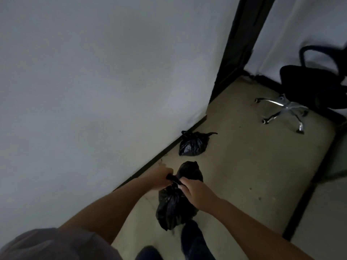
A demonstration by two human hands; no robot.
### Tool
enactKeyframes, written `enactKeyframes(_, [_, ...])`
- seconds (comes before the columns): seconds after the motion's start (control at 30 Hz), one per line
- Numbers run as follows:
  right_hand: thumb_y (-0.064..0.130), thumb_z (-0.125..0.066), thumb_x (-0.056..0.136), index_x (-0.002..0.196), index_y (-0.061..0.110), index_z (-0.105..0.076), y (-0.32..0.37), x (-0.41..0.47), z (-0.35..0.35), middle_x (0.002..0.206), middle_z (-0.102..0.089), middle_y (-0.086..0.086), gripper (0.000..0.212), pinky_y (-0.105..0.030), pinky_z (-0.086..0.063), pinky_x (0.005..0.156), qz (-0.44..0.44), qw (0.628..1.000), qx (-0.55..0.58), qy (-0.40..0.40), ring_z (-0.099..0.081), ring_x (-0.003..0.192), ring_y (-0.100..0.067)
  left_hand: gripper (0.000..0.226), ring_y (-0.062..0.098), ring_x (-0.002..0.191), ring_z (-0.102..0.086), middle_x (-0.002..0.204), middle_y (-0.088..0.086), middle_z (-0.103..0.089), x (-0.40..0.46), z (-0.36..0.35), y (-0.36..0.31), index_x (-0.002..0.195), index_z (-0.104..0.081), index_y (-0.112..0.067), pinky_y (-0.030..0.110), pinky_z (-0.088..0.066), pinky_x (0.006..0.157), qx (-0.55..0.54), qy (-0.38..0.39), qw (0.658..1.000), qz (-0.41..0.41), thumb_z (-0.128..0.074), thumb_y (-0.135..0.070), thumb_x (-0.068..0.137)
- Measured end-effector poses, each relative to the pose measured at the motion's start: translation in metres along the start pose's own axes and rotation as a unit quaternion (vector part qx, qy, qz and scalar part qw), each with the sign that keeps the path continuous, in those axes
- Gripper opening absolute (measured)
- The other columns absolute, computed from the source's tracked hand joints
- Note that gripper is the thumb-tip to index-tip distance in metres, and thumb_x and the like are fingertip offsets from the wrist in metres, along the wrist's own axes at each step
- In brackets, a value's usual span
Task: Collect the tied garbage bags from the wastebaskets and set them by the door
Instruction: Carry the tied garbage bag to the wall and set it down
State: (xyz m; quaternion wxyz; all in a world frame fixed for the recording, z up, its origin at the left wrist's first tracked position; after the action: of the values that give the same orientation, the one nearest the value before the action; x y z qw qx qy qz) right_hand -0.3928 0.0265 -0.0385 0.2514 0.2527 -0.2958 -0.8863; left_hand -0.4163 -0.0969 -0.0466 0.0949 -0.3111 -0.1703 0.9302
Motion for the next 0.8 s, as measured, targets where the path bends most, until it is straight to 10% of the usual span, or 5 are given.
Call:
enactKeyframes(0.2, [0.021, -0.035, 0.102, 0.107, 0.005, -0.055, -0.041, 0.088, 0.007, 0.060, -0.038, 0.017, 0.027, -0.014, -0.035, 0.044, -0.012, 0.996, 0.053, 0.068, -0.051, 0.051, 0.010, 0.021, 0.026, 0.093, -0.058, 0.090, 0.010, -0.056, 0.077, 0.022, 0.036, 0.095, -0.060, 0.000, 0.025, -0.034, 0.069, -0.047, -0.012, 0.997, 0.059, -0.047, -0.017, 0.092])
enactKeyframes(0.5, [0.026, -0.037, 0.101, 0.086, 0.016, -0.048, -0.162, 0.259, -0.059, 0.057, -0.043, 0.004, 0.022, -0.023, -0.022, 0.043, 0.007, 0.998, 0.041, 0.054, -0.035, 0.041, -0.013, 0.017, 0.024, 0.094, -0.060, 0.104, 0.008, -0.062, 0.243, -0.014, 0.147, 0.096, -0.058, -0.011, 0.038, -0.051, 0.083, -0.001, 0.025, 0.998, 0.058, -0.046, -0.022, 0.090])
enactKeyframes(0.8, [0.026, -0.034, 0.101, 0.088, 0.010, -0.047, -0.237, 0.375, -0.162, 0.086, -0.061, -0.011, 0.024, -0.041, -0.046, 0.063, -0.009, 0.996, -0.021, 0.082, -0.061, 0.076, -0.028, 0.032, 0.024, 0.114, -0.058, 0.118, 0.007, -0.064, 0.292, 0.009, 0.237, 0.118, -0.061, -0.016, 0.042, -0.029, 0.113, 0.398, -0.091, 0.907, -0.107, -0.058, -0.027, 0.088])
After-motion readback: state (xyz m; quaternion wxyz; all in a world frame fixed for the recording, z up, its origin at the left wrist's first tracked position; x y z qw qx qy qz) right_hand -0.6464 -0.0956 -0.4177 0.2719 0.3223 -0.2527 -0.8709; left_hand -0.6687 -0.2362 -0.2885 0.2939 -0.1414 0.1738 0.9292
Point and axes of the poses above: each hand's wrist, its own x-axis towards the middle knuckle, its own z-axis out of the back of the hand, y = z × x, the point moved 6 cm from there along x, towards the middle knuckle
